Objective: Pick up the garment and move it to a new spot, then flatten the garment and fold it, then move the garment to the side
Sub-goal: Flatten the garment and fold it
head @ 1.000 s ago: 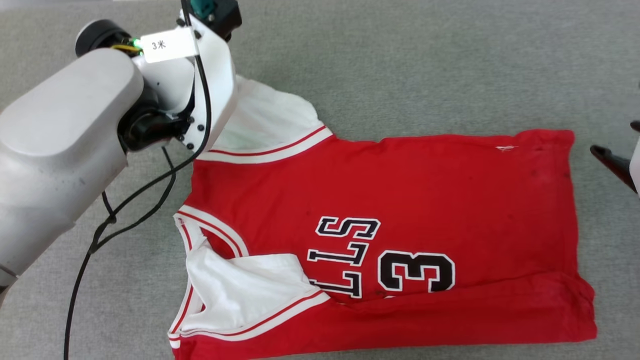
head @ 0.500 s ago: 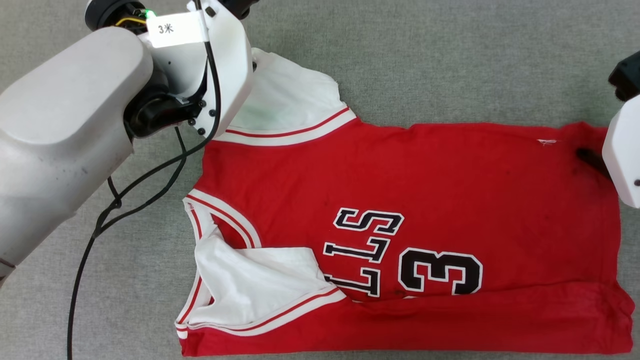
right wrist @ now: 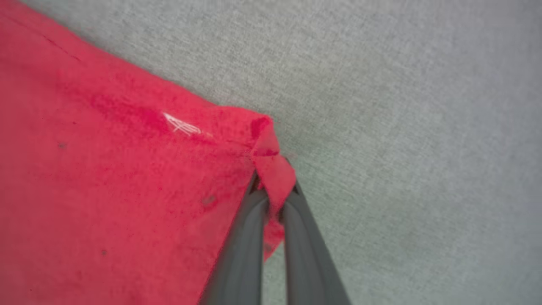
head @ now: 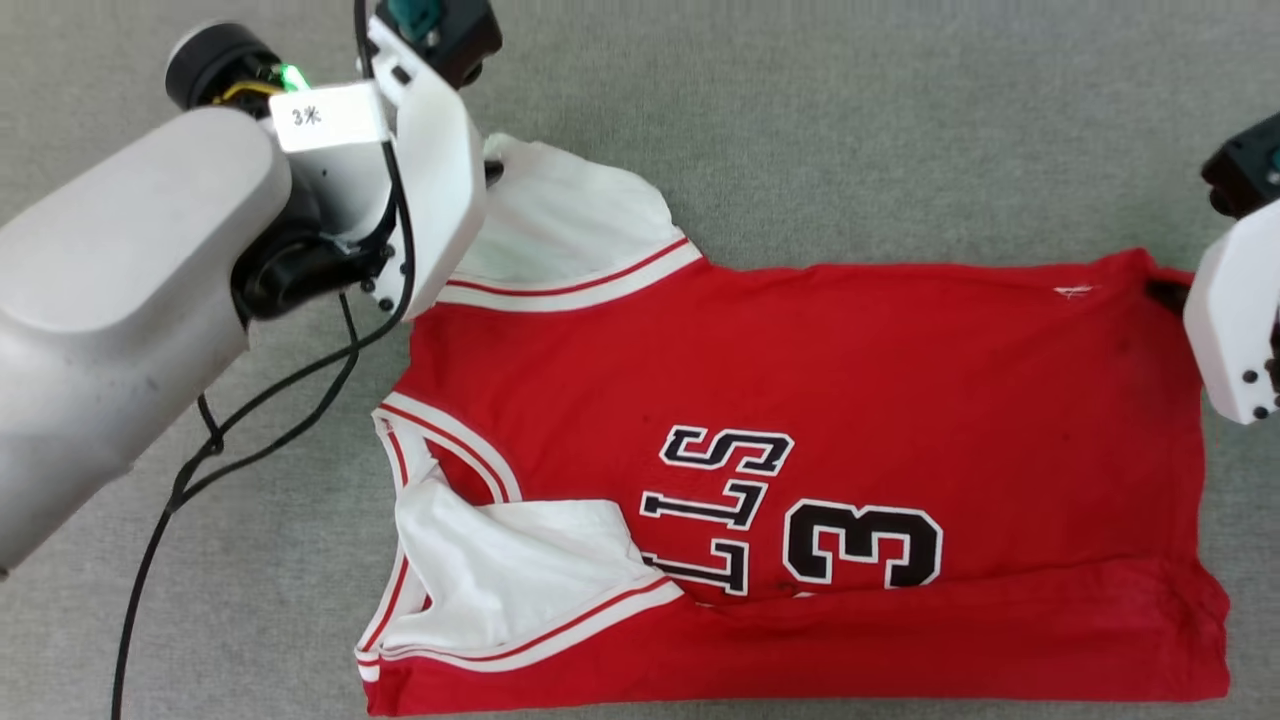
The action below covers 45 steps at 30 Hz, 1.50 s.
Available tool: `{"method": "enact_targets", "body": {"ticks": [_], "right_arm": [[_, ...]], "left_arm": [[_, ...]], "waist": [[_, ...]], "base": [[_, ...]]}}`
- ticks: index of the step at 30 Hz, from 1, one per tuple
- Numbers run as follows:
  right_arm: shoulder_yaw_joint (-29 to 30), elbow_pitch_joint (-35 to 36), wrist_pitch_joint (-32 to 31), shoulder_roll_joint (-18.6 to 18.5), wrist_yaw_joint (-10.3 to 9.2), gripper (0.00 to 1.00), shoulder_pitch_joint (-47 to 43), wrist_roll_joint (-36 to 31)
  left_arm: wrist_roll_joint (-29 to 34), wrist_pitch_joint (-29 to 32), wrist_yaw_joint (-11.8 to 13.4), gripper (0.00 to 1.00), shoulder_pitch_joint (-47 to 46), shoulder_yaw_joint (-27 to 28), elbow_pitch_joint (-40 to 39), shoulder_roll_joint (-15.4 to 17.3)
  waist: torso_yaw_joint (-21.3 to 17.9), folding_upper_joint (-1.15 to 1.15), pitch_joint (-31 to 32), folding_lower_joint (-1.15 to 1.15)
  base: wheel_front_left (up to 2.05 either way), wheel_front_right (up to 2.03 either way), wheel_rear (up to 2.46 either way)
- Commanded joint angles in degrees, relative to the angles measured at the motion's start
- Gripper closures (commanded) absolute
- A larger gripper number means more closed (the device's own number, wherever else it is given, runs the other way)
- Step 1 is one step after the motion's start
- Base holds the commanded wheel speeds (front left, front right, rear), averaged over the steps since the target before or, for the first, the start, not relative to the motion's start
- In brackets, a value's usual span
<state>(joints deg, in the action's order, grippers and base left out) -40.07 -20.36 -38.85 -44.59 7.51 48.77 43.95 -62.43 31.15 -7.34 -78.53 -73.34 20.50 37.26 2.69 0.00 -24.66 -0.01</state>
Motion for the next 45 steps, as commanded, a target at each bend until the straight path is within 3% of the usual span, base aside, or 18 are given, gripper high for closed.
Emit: {"method": "enact_targets", "body": {"ticks": [1,17,25,37,38,39,40,45], "right_arm": [[-0.05,0.13,0.93,-0.53,-0.04,1.00,-0.74,0.29],[-0.26,6.95,14.01,-5.78,-0.04,1.00,-16.57,4.64],[2.58,11.17,17.98,-6.57,-0.04,1.00,-29.19,5.45],[4.44,8.64,18.74,-1.46,-0.04,1.00,-36.82,2.17],[4.83,8.07,19.29,-1.02,-0.04,0.92,-36.79,1.88],[5.23,7.63,19.59,-0.79,-0.04,0.51,-36.71,1.64],[6.06,7.54,20.49,-0.64,-0.04,0.00,-36.52,1.23],[10.00,10.04,22.40,-1.49,-0.04,0.00,-37.69,2.13]], "left_arm": [[-0.23,-0.35,-0.09,1.00,1.08,0.04,-0.36,0.37],[0.14,-3.16,-0.05,1.00,19.29,-0.02,-12.73,9.64],[-0.98,-4.19,2.64,1.00,32.14,0.00,-17.64,13.51],[-1.30,-7.45,4.74,1.00,41.39,0.00,-12.94,10.86],[-1.12,-8.33,4.92,1.00,41.54,0.27,-12.48,10.50],[-0.82,-9.33,5.13,0.73,41.73,0.56,-12.10,10.19],[0.05,-11.47,5.57,0.00,41.68,1.10,-11.91,10.07],[2.87,-20.17,8.27,0.00,41.90,3.97,-13.44,10.64]], "waist": [[-0.10,0.00,2.11,0.01],[0.52,0.00,15.84,0.01],[-0.07,0.00,19.08,0.01],[-1.22,0.00,15.59,0.01],[-1.23,0.00,15.51,0.01],[-1.22,0.00,15.53,0.01],[-1.29,0.00,16.02,0.01],[-1.27,0.00,18.05,0.01]], "base": [[0.00,0.00,0.00],[0.00,0.00,0.00],[0.00,0.00,0.00],[0.00,0.00,0.00],[0.00,0.00,0.00],[0.00,0.00,0.00],[0.00,0.00,0.00],[0.00,0.00,0.00]]}}
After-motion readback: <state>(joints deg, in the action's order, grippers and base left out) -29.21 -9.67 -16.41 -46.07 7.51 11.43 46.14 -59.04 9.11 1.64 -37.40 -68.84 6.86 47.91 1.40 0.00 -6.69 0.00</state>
